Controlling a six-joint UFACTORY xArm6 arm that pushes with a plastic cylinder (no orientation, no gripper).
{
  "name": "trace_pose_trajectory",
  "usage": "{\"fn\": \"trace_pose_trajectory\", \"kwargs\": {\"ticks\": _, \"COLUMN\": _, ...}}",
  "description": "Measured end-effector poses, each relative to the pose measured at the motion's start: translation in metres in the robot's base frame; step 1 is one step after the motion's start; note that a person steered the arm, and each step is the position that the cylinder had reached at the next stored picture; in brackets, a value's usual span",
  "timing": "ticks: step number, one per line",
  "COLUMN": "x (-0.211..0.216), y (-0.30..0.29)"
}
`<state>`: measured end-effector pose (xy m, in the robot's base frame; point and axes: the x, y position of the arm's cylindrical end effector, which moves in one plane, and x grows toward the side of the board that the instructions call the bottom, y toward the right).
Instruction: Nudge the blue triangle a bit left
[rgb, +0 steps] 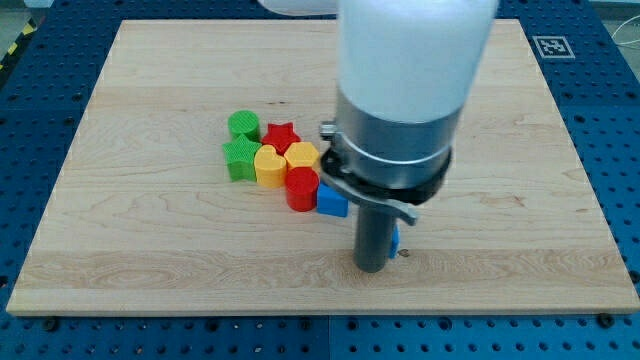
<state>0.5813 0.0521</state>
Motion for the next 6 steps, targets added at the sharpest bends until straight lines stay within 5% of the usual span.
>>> {"fn": "trace_pose_trajectory", "kwargs": {"ticks": 4, "x": -0.037, "y": 0.049}}
{"fn": "trace_pose_trajectory", "kwargs": {"ticks": 6, "x": 0.012, "y": 0.036}}
